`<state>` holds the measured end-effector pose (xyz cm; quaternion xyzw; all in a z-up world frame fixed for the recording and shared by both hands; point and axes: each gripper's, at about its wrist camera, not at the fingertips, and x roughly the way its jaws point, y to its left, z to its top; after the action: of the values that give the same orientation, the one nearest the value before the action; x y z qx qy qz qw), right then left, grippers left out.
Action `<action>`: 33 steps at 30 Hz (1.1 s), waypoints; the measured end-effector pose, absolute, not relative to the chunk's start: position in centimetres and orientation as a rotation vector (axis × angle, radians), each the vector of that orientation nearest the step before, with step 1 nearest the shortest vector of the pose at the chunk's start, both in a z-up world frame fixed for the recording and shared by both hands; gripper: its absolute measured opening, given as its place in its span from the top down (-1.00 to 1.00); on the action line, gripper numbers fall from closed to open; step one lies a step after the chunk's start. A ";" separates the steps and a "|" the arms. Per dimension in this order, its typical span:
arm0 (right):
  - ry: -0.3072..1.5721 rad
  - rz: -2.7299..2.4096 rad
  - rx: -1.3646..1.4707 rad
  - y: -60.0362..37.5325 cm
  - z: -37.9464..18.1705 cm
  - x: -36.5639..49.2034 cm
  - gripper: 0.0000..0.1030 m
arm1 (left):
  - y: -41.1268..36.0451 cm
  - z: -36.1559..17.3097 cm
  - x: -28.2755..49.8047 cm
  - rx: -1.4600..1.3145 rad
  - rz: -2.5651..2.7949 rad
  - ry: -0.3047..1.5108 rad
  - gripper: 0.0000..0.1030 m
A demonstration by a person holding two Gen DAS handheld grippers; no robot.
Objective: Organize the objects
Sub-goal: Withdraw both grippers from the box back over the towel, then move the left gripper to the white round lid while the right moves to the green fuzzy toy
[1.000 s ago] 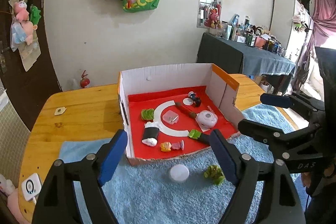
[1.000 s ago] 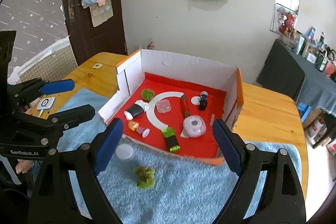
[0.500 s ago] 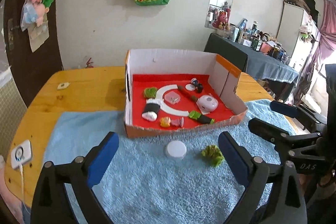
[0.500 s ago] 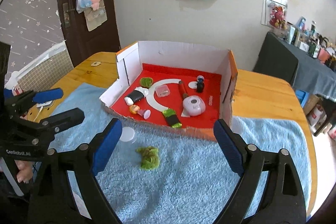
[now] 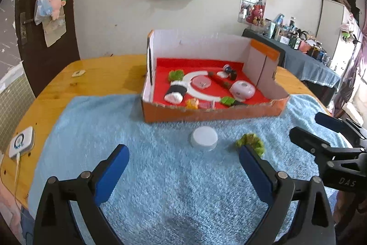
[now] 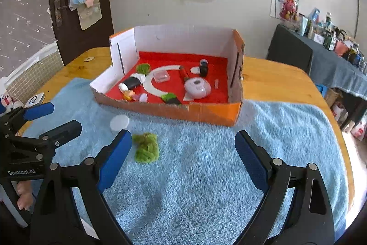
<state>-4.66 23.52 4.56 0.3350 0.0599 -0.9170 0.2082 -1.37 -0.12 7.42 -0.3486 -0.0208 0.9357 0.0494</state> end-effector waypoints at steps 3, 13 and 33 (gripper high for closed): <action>0.159 -2.555 0.964 23.8 3.5 -4.7 -0.79 | -0.2 6.2 -1.5 -1.092 2.852 -0.071 -0.91; 0.141 -2.541 1.044 24.5 0.7 -4.7 -0.79 | -0.2 3.4 -1.8 -1.180 2.815 -0.111 -0.91; 0.136 -2.521 1.093 24.5 -0.3 -4.8 -0.79 | -0.4 2.6 -2.1 -1.219 2.807 -0.111 -0.91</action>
<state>-4.79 24.48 -0.29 0.3899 0.0485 -0.8989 0.1942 -2.05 -0.43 2.63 -0.3978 -0.0363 0.9159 0.0398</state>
